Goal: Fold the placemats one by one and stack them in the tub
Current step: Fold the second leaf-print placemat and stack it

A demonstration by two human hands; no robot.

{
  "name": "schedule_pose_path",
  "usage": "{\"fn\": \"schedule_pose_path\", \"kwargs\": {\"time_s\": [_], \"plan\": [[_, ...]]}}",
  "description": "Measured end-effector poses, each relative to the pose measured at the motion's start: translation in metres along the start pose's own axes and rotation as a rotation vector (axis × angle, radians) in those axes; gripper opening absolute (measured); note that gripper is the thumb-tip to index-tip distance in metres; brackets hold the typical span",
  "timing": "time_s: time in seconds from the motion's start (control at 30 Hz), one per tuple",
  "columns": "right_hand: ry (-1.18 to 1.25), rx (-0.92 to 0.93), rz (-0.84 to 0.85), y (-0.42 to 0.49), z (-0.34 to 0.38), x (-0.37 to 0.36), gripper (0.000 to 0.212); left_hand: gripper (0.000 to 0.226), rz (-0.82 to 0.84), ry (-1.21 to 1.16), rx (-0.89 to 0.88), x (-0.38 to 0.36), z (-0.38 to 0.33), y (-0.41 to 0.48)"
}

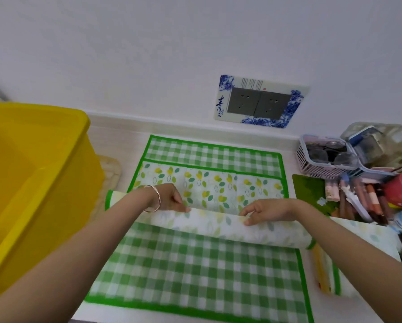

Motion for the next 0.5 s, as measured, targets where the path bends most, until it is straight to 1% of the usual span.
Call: {"fn": "schedule_pose_path", "kwargs": {"time_s": [0.07, 0.1, 0.2, 0.27, 0.33, 0.4, 0.5], "plan": [[0.048, 0.019, -0.025, -0.005, 0.006, 0.016, 0.024, 0.03, -0.028, -0.032, -0.019, 0.015, -0.004, 0.0], [0.065, 0.042, -0.05, -0.007, 0.011, 0.023, 0.023, 0.03, -0.068, -0.005, -0.014, 0.023, -0.006, 0.0], [0.017, 0.06, -0.138, -0.005, 0.018, 0.047, 0.02, 0.022, -0.272, 0.176, 0.046, 0.042, -0.012, 0.0], [-0.012, 0.06, -0.192, 0.001, 0.019, 0.059, 0.019, 0.035, -0.447, 0.281, 0.048, 0.046, -0.016, 0.002], [-0.017, 0.06, -0.257, 0.008, 0.021, 0.071, 0.019, 0.054, -0.578, 0.315, -0.001, 0.042, -0.021, 0.004], [-0.038, 0.071, -0.332, 0.014, 0.021, 0.081, 0.019, 0.075, -0.602, 0.314, -0.053, 0.032, -0.026, 0.009], [-0.033, 0.076, -0.429, 0.024, 0.016, 0.093, 0.019, 0.085, -0.539, 0.35, -0.043, 0.011, -0.026, 0.025]]}}
Point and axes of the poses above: each hand's wrist, its own y-axis towards the middle knuckle, its own x-axis out of the back of the hand, z = x × y, the point moved 6 cm from there along y, towards the middle knuckle, and after that the axes turned 15 degrees about z, right-handed, at the moved point
